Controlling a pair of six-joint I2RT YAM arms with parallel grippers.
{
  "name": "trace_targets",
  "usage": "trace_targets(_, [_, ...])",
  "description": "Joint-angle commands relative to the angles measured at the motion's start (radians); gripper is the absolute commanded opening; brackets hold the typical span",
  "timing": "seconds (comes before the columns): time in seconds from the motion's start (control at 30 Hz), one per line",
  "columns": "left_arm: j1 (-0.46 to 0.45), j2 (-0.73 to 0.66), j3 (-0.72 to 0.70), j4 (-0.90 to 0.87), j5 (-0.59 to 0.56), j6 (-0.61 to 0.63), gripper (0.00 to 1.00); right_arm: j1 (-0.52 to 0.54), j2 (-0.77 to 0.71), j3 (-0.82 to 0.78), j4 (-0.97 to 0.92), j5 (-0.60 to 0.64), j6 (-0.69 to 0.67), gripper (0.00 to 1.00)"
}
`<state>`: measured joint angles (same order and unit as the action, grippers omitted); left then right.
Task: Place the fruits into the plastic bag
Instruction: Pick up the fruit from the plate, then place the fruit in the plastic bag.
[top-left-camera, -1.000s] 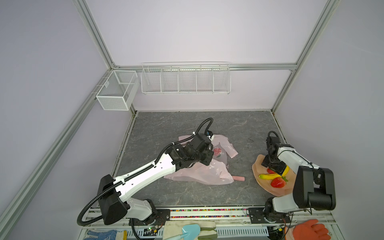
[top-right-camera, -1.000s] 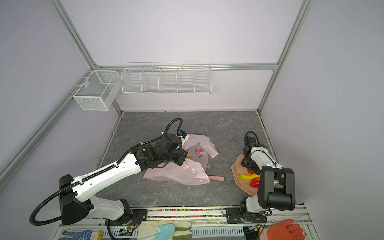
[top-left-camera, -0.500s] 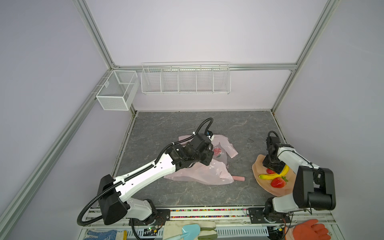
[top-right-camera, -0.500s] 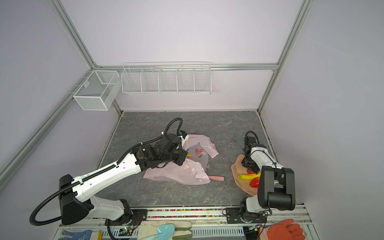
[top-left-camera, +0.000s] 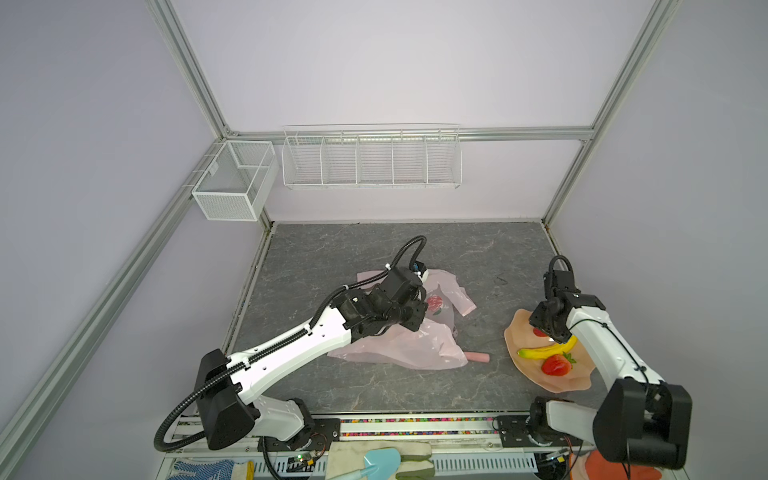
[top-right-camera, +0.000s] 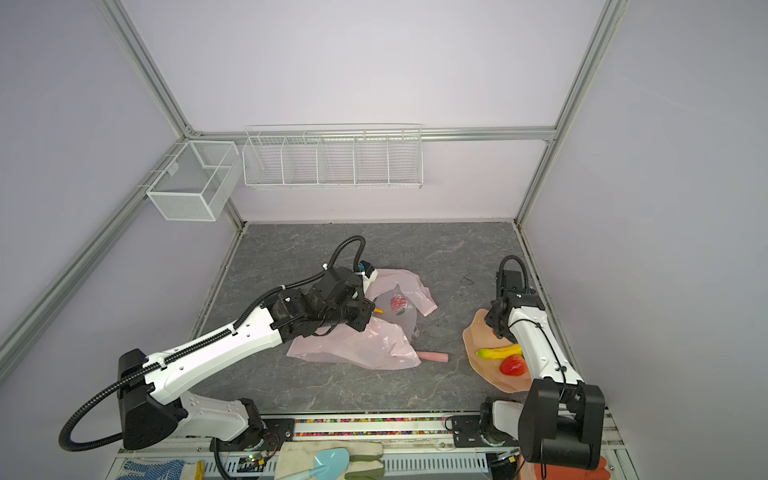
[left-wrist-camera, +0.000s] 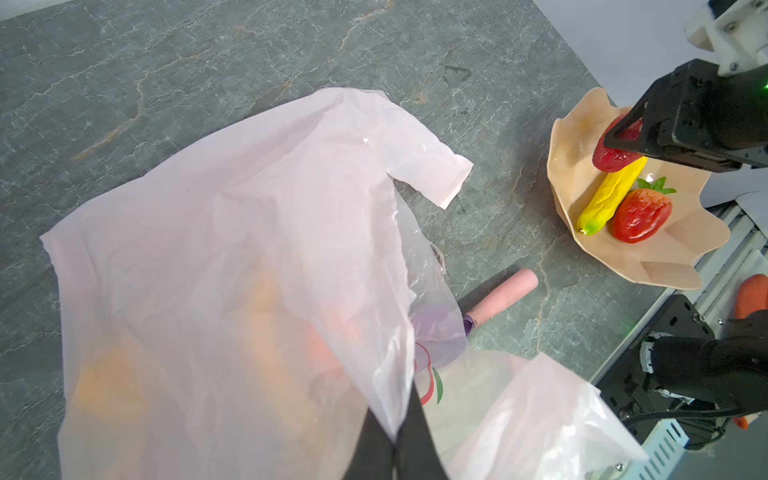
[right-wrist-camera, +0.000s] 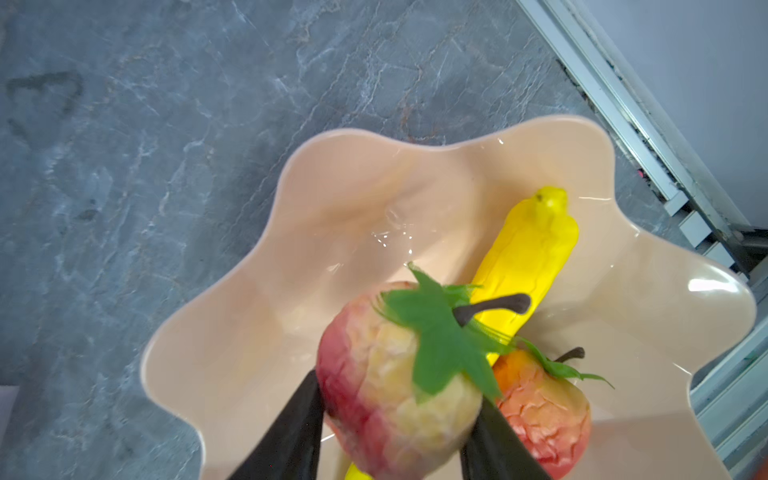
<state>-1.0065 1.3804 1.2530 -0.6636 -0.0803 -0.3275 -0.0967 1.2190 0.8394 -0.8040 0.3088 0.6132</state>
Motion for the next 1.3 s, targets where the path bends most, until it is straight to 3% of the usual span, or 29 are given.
trace_targets(0.0, [-0.004, 0.007, 0.018, -0.003, 0.008, 0.011, 0.00, -0.004, -0.027, 0.003, -0.029, -0.033, 0.011, 0.41])
trace_targets(0.17, [-0.004, 0.005, 0.017, -0.003, 0.010, 0.012, 0.00, -0.004, -0.060, -0.021, 0.009, -0.118, -0.001, 0.41])
trace_targets(0.53, [-0.004, 0.004, 0.017, -0.001, 0.013, 0.009, 0.00, 0.000, -0.138, -0.091, 0.206, -0.494, -0.025, 0.41])
trace_targets(1.27, [-0.010, 0.012, 0.022, 0.005, 0.017, 0.007, 0.00, 0.027, -0.161, -0.193, 0.322, -0.771, -0.012, 0.39])
